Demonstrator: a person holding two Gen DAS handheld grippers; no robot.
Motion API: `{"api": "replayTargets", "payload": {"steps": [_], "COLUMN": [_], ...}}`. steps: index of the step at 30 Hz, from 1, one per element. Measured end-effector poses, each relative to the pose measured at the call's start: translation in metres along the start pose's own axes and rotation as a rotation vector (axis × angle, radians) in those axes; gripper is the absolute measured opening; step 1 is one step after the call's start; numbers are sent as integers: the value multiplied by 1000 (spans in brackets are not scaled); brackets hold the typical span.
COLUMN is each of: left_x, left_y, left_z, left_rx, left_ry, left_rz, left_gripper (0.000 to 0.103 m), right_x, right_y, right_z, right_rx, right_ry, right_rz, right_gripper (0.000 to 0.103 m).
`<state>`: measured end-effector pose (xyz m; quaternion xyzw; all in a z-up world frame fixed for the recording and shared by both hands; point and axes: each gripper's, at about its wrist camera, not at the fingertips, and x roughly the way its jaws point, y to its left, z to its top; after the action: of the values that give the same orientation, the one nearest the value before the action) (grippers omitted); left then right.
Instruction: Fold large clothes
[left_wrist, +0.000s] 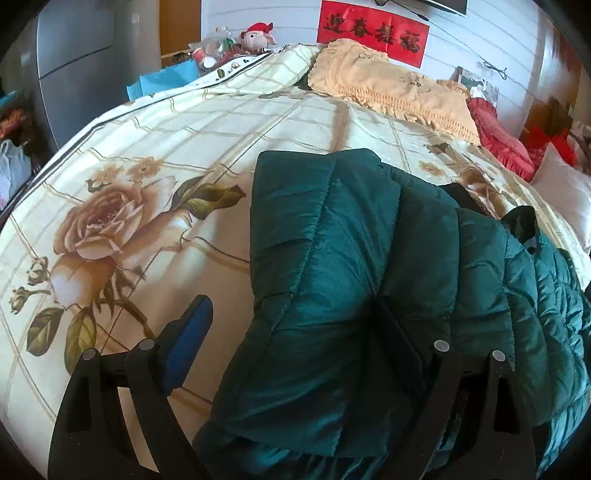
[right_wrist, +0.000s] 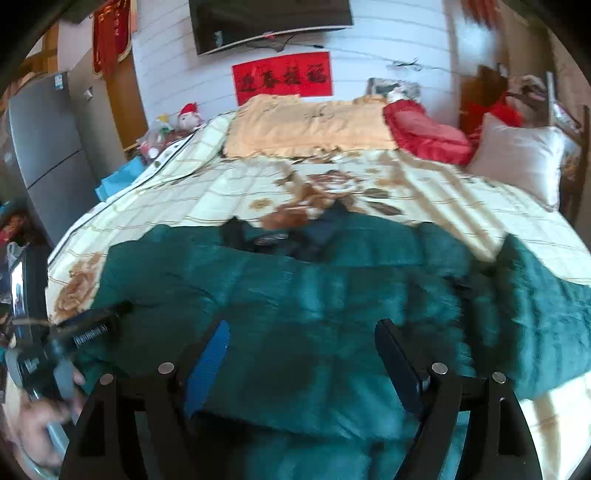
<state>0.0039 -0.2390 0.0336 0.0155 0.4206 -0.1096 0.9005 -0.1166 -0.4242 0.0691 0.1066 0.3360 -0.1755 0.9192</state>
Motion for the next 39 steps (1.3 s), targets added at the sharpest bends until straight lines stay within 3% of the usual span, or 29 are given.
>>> {"api": "replayTargets", "payload": {"steps": [2, 4, 7, 12, 14, 20, 23, 26, 29, 32, 35, 39], "left_x": [0, 0, 0, -3, -13, -69, -78, -71, -54, -36, -32, -27], "left_y": [-1, -1, -5, -7, -2, -14, -28, -42, -53, -59, -64, -69], "left_z": [0, 0, -1, -2, -2, -8, -5, -8, -12, -20, -24, -29], "left_rx": [0, 3, 23, 30, 4, 43, 75, 102, 102, 106, 130, 152], "left_ry": [0, -2, -13, -22, -18, -122, -116, -100, -50, 1, -9, -10], "left_rz": [1, 2, 26, 48, 44, -39, -88, -107, -120, -112, -94, -73], "left_gripper": [90, 90, 90, 91, 91, 91, 91, 91, 91, 91, 91, 95], "right_x": [7, 20, 33, 39, 38, 33, 25, 4, -5, 3, 14, 22], "right_y": [-14, -31, -50, -31, -33, -40, -37, -27, -26, -39, -47, -43], "right_z": [-10, -19, -25, -25, -24, -29, -29, -26, -27, -32, -37, -37], "right_rx": [-1, 40, 134, 39, 47, 71, 74, 22, -8, 14, 56, 30], "right_ry": [42, 97, 122, 129, 128, 121, 120, 69, 43, 81, 102, 127], "right_rz": [-57, -72, -27, -117, -109, -75, -107, -141, -172, -158, -114, -131], "right_gripper": [74, 62, 61, 61, 61, 62, 62, 62, 69, 69, 69, 72]}}
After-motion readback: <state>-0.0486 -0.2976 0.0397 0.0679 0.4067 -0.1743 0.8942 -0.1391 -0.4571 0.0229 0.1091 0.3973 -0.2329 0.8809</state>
